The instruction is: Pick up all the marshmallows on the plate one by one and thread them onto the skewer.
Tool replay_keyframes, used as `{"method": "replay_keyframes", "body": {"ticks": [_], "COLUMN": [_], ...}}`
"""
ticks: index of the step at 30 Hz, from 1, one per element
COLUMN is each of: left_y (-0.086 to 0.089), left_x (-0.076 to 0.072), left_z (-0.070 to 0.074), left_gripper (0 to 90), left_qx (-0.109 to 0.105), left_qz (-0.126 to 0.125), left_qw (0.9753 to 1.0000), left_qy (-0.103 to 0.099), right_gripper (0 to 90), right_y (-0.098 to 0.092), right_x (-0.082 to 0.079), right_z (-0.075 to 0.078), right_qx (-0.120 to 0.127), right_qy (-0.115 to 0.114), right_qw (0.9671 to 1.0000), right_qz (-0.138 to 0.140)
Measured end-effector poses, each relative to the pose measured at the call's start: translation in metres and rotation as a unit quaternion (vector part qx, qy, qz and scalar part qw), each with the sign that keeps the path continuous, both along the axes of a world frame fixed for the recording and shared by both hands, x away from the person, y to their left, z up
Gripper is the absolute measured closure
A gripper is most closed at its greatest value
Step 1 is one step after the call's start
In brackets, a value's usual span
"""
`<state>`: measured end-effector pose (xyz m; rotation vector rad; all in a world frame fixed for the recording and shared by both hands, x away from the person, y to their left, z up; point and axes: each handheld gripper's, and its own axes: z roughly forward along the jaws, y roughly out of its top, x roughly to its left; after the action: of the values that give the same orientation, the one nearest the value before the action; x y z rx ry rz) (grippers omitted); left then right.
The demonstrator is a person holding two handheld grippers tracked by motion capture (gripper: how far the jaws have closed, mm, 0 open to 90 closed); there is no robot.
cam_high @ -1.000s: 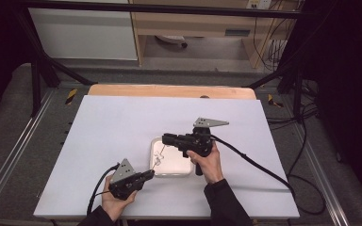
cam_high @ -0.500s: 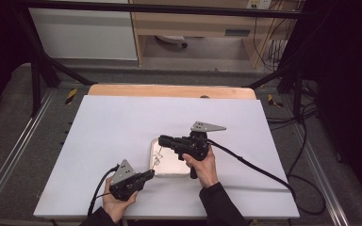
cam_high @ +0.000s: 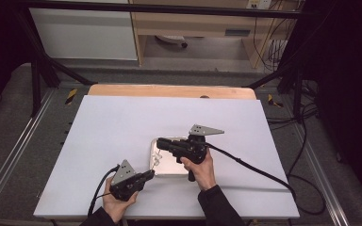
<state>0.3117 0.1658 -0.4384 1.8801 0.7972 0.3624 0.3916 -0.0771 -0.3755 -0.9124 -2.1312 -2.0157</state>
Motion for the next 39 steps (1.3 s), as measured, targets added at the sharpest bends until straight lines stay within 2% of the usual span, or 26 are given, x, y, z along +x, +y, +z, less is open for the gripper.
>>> {"method": "replay_keyframes", "body": {"ticks": [24, 39], "left_y": [-0.001, -0.001], "left_x": [0.000, 0.000], "left_z": [-0.001, -0.001], "left_gripper": [89.2, 89.2], "left_qx": [0.012, 0.013], "left_qz": [-0.001, -0.003], "left_qw": [0.9999, 0.9999], "left_qy": [0.001, 0.003], "right_gripper": [82.3, 82.1], "right_y": [0.003, 0.005], "right_x": [-0.003, -0.005], "right_z": [-0.006, -0.011], "right_qx": [-0.008, -0.006], "right_qy": [-0.006, 0.000], "right_qw": [0.9999, 0.9999], "right_qz": [0.010, 0.016]}}
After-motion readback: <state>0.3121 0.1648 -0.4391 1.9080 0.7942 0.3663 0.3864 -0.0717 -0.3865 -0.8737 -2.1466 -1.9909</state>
